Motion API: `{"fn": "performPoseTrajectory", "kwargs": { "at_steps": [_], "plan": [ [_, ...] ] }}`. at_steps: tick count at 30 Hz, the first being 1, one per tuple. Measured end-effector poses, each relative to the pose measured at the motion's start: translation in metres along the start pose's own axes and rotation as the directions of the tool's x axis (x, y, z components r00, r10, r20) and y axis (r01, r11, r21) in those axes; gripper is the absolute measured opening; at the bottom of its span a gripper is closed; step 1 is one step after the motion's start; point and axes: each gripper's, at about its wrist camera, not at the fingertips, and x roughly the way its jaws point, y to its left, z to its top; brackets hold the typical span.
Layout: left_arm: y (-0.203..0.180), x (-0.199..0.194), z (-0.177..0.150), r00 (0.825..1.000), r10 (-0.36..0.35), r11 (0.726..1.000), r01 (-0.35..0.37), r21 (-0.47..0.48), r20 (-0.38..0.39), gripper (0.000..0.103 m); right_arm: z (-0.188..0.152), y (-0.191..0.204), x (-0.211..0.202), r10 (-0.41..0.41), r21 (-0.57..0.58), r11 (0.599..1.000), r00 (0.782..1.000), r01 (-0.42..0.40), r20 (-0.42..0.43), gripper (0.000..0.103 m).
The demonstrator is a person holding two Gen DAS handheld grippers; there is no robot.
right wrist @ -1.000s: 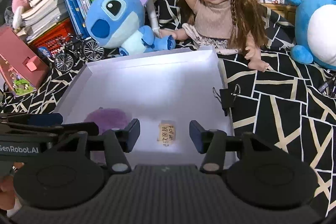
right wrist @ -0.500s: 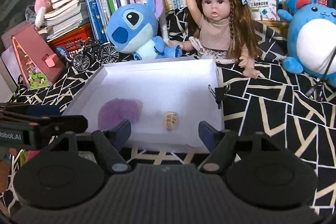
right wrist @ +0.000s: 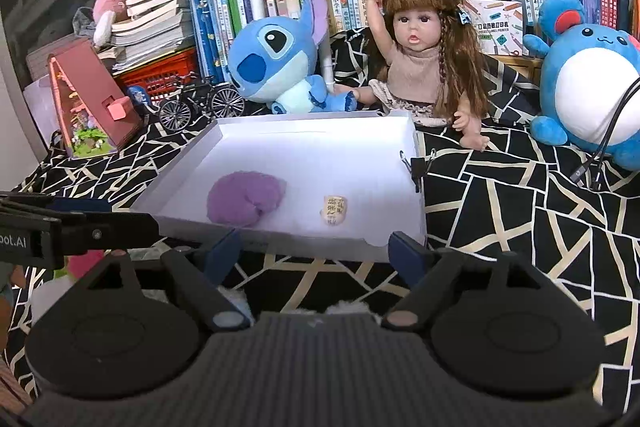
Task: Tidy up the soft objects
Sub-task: 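Open the left gripper to drop the purple plush in the box, then move both tools back toward the pile of soft objects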
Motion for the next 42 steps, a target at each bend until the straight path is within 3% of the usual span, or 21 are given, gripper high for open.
{"fn": "performPoseTrajectory", "kwargs": {
  "at_steps": [18, 42],
  "plan": [
    [0.001, -0.032, -0.036, 0.999, -0.013, 1.000, 0.013, 0.001, 0.038, 0.097, -0.028, 0.024, -0.036, 0.032, -0.102, 0.995, 0.995, -0.023, 0.092, 0.097],
    [0.016, -0.059, -0.076, 0.994, 0.062, 0.998, -0.062, -0.009, 0.087, 0.097, -0.070, 0.041, -0.060, 0.037, -0.157, 0.987, 0.990, -0.016, 0.134, 0.101]
  ]
}}
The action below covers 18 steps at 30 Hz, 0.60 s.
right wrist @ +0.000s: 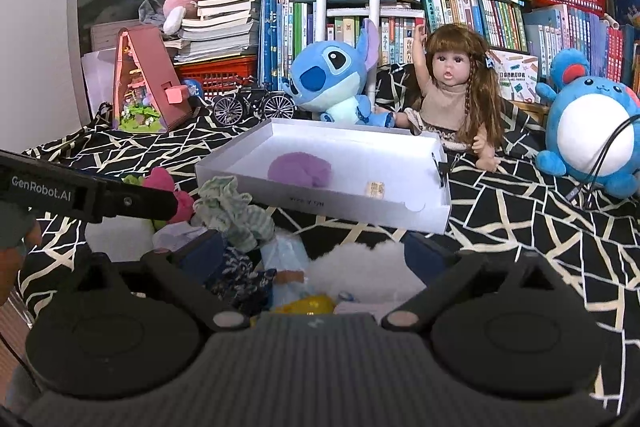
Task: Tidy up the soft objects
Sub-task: 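Move both tools back toward the pile of soft objects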
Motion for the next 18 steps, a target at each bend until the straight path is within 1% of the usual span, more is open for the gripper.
{"fn": "performPoseTrajectory", "kwargs": {
  "at_steps": [7, 13, 18],
  "plan": [
    [0.004, -0.010, -0.012, 0.999, 0.035, 0.999, -0.036, 0.020, 0.023, 0.097, -0.012, 0.001, -0.006, -0.007, 0.019, 1.000, 1.000, 0.007, -0.007, 0.101],
    [0.008, -0.018, -0.021, 0.998, 0.060, 0.997, -0.061, 0.039, 0.029, 0.098, -0.023, 0.007, -0.012, -0.035, -0.017, 0.999, 0.999, 0.035, -0.013, 0.102],
    [0.013, -0.019, -0.029, 0.996, 0.083, 0.996, -0.083, 0.039, 0.014, 0.098, -0.030, 0.010, -0.014, -0.044, -0.032, 0.999, 0.999, 0.043, -0.026, 0.103]
  ]
}}
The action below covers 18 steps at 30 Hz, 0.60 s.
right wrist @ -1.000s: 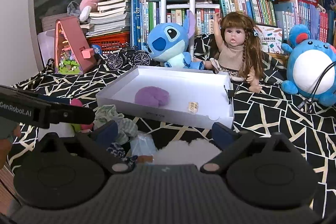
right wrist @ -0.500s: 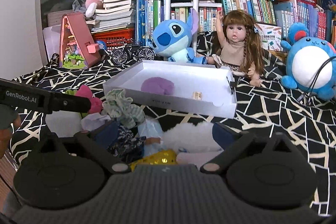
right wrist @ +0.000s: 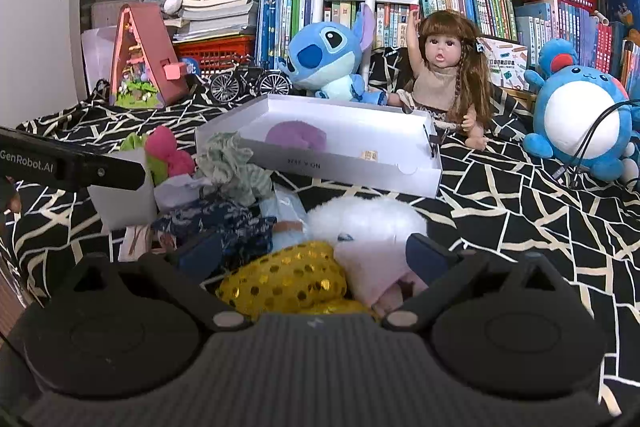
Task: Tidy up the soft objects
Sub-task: 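Move both tools back toward the pile of soft objects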
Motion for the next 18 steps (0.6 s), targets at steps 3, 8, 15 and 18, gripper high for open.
{"fn": "performPoseTrajectory", "kwargs": {
  "at_steps": [3, 8, 15, 18],
  "plan": [
    [0.002, 0.000, -0.004, 1.000, 0.010, 1.000, -0.010, -0.003, -0.006, 0.098, -0.004, 0.002, -0.001, -0.008, -0.010, 1.000, 1.000, 0.008, -0.004, 0.103],
    [0.003, 0.002, -0.008, 1.000, 0.028, 1.000, -0.028, 0.006, -0.009, 0.098, -0.009, 0.008, -0.004, -0.024, -0.056, 0.998, 1.000, 0.024, -0.006, 0.103],
    [0.009, 0.004, -0.008, 0.999, 0.034, 0.999, -0.034, -0.011, -0.019, 0.094, -0.017, 0.012, -0.012, -0.016, -0.074, 0.997, 1.000, 0.014, -0.027, 0.101],
    [0.011, 0.005, -0.008, 0.999, 0.034, 0.999, -0.034, -0.013, -0.020, 0.092, -0.021, 0.013, -0.012, -0.017, -0.084, 0.996, 0.999, 0.013, -0.044, 0.099]
  ]
}}
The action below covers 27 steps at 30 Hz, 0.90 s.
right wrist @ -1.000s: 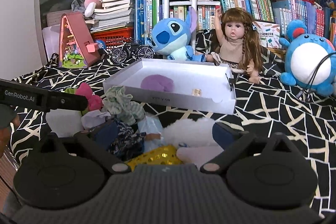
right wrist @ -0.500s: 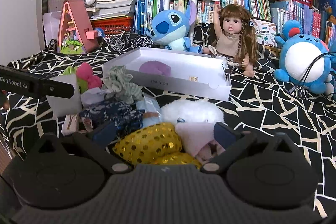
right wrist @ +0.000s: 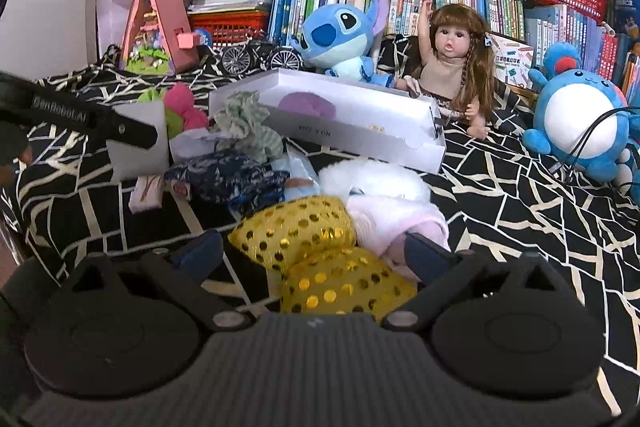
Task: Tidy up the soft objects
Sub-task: 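Move both tools back toward the pile of soft objects, then grasp the white foam block with the left gripper while the right gripper grasps the gold sequined heart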
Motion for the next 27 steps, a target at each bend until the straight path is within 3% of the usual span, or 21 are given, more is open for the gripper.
{"fn": "performPoseTrajectory", "kwargs": {
  "at_steps": [10, 16, 27],
  "plan": [
    [-0.008, -0.003, -0.004, 1.000, 0.010, 0.998, -0.011, 0.067, 0.013, 0.084, -0.006, 0.000, 0.000, -0.018, -0.016, 1.000, 0.999, 0.017, -0.041, 0.092],
    [-0.004, -0.004, -0.003, 1.000, 0.013, 0.998, -0.014, 0.060, 0.014, 0.082, -0.008, -0.002, -0.001, -0.035, -0.007, 0.999, 0.998, 0.035, -0.046, 0.088],
    [-0.008, -0.003, -0.004, 1.000, 0.007, 0.994, -0.008, 0.112, 0.010, 0.074, -0.014, -0.017, -0.004, -0.068, 0.097, 0.992, 0.996, 0.074, -0.066, 0.085]
  ]
}}
